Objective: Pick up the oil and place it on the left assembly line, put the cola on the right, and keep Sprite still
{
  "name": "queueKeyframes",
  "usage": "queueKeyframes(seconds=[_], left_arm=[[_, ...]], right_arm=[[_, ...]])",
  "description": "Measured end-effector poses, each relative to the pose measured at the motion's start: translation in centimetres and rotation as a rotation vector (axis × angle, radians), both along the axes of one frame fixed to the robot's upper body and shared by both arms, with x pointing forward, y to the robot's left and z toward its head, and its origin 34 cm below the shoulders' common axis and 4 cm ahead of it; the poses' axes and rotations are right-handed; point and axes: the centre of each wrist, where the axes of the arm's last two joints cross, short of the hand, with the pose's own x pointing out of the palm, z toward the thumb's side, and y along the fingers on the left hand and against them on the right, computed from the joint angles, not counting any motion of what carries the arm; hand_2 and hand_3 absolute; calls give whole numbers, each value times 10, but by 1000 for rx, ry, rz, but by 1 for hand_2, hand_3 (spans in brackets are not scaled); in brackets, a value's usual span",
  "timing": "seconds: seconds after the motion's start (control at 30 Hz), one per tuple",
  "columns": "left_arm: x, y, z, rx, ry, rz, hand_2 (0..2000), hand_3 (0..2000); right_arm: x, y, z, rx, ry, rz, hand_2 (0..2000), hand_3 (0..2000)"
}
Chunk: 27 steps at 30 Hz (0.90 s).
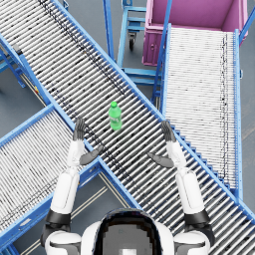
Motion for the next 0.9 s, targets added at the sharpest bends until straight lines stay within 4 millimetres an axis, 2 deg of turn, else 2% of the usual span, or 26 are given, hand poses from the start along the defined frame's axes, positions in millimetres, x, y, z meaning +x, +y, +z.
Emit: queueKeyframes(seconds=[0.9], left_arm=[[0, 0, 0, 0, 0, 0, 0, 0]], right_arm=[[0, 0, 0, 0, 0, 0, 0, 0]])
